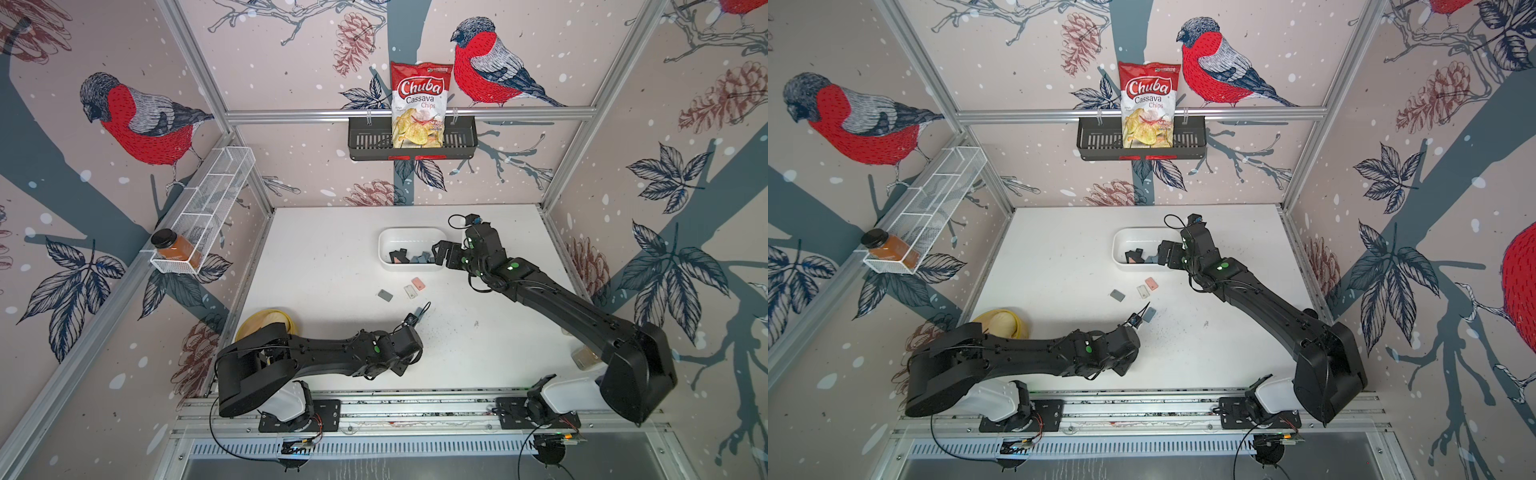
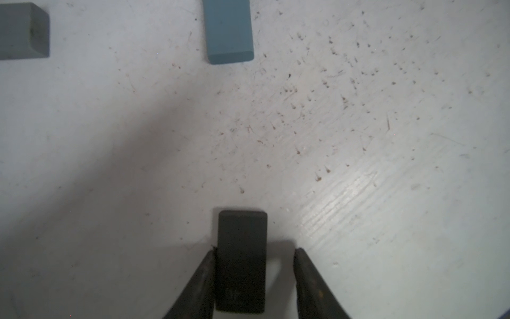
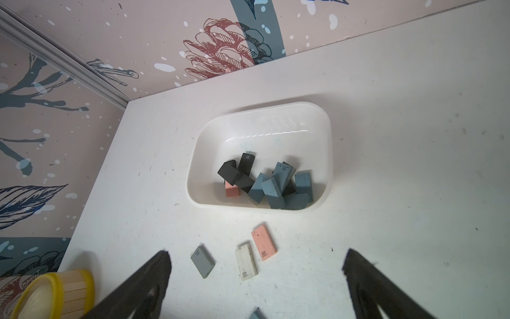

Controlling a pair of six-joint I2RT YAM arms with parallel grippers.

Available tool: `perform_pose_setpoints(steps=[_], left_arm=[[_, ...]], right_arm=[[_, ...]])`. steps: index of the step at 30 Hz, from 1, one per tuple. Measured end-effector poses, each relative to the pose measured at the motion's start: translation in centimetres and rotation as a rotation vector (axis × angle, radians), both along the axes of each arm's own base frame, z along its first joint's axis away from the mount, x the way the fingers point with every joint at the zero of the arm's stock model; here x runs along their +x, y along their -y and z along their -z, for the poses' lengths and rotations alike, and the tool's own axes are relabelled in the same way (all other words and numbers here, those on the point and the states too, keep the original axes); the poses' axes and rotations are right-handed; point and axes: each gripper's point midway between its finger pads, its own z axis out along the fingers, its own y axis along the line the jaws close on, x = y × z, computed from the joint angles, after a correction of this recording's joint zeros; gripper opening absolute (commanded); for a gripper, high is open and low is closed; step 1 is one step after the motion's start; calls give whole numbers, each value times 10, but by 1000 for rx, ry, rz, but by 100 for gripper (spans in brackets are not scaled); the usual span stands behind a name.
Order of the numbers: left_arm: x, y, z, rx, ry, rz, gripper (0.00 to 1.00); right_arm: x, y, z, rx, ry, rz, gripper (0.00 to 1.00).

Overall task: Put the eraser in the storage box
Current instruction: Pick up the eraser from the center of the board.

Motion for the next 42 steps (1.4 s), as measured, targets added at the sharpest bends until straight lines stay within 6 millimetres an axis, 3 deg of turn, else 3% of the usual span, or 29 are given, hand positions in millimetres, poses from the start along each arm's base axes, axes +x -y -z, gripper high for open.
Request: perform_pose_setpoints(steps=[6, 29, 42], left_arm=[[0, -1, 0, 4, 2, -9, 33], [1, -4, -2, 21, 3, -15, 23], [7, -7, -19, -6, 53, -40, 20]], right_arm=[[-1, 2, 2, -3, -3, 2, 100], [-3, 3, 6, -5, -8, 3, 100], [-5, 9, 4, 3, 9, 12, 100]])
